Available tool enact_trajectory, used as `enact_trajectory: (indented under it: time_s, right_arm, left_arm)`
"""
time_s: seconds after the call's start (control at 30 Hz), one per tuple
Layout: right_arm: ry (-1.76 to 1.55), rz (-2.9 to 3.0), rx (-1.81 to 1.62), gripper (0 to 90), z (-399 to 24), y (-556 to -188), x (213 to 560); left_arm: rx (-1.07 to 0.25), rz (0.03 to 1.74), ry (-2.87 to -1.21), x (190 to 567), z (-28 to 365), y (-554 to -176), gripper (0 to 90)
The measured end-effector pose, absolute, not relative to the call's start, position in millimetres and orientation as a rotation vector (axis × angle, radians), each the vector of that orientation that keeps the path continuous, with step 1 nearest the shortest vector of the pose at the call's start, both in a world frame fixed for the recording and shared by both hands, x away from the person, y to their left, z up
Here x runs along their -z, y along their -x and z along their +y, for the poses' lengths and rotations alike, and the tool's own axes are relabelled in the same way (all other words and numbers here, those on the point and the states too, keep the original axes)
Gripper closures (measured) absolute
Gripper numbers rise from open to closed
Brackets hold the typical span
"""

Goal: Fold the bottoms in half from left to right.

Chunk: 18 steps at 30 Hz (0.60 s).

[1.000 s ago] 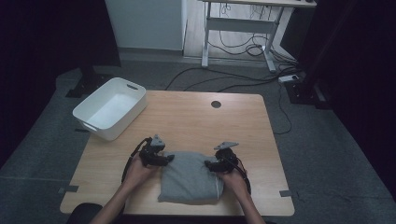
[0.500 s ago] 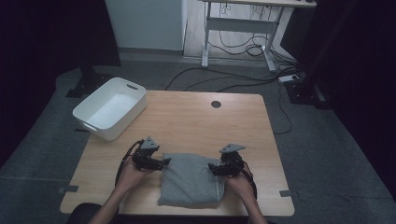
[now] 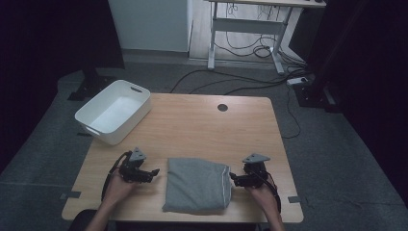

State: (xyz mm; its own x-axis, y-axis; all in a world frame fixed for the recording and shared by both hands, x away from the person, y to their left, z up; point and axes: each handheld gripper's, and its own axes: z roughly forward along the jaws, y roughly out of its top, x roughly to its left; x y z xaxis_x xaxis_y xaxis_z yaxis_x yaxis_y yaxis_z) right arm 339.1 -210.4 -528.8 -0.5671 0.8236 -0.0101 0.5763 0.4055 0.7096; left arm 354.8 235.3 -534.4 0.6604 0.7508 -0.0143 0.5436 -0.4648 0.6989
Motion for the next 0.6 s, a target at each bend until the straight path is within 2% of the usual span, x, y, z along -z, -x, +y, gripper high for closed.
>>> enact_trajectory:
  time_s: [0.23,0.33,0.47,0.6]
  right_arm:
    - [-1.253,2.297,-0.917,12.1,-219.7,-344.1,547.8]
    - [-1.271,2.284,-0.918,5.8,-222.9,-345.1,551.0]
    - [-1.286,2.257,-0.941,0.0,-228.5,-346.6,555.2]
    - [-1.296,2.242,-0.948,0.0,-231.7,-347.6,556.9]
  left_arm:
    - [-0.395,1.031,-2.216,545.3,237.2,-359.1,10.4]
    - [-0.391,1.021,-2.222,548.0,234.0,-359.7,5.2]
    - [-0.383,1.015,-2.225,548.2,232.7,-360.1,4.5]
    - [-0.377,1.014,-2.229,548.2,232.5,-360.4,3.4]
